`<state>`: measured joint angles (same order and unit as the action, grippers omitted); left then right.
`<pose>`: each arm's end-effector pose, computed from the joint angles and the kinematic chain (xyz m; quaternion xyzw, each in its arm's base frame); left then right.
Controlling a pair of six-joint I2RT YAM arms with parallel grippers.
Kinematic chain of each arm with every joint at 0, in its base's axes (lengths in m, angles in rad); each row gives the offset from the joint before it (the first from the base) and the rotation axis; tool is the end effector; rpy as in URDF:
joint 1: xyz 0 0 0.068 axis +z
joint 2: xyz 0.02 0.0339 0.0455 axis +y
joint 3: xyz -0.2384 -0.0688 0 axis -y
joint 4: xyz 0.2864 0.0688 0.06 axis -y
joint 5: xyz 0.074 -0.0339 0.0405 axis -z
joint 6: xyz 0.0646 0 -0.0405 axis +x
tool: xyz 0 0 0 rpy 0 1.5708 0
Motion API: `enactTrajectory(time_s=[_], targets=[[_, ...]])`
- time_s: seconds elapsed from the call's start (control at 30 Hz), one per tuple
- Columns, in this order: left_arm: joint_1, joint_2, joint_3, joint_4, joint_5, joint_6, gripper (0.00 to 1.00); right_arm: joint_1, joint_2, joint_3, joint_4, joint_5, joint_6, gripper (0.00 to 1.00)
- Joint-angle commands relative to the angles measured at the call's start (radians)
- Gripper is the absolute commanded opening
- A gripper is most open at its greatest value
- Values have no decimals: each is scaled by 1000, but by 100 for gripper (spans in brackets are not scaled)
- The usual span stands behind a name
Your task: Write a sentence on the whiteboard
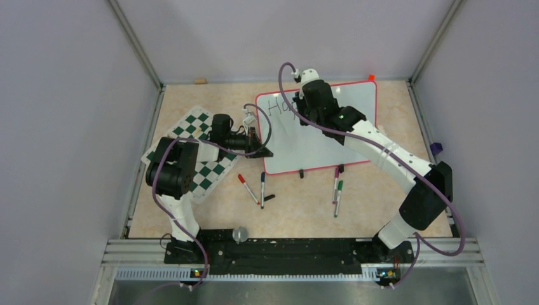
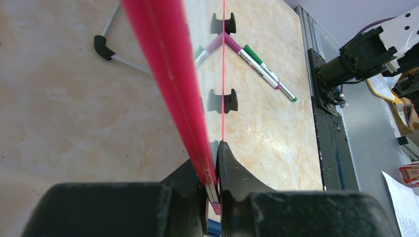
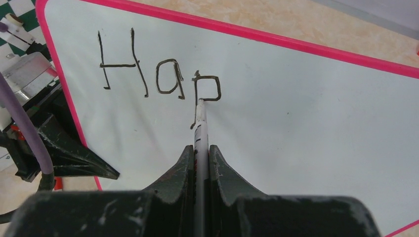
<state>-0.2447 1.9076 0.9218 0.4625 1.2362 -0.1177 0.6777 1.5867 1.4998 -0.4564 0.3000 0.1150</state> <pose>0.3630 -0.1535 0.0853 0.3340 0.6859 -0.5670 0.3105 0.3473 0.2550 0.3166 -0.1685 0.8477 0.0675 0.4985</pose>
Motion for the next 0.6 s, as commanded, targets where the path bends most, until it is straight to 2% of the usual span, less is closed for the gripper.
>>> enactTrajectory(time_s=[0.0,0.37,0.57], targets=[[-21,28,-38,-36,-4,101,0,-6,3,52,32,-56,11,0],[-21,33,-37,-33,-2,96,0,-7,-95,37,22,-77,8,0],[-21,30,-37,-33,0,94,0,-15,-105,43,9,-12,0,0]])
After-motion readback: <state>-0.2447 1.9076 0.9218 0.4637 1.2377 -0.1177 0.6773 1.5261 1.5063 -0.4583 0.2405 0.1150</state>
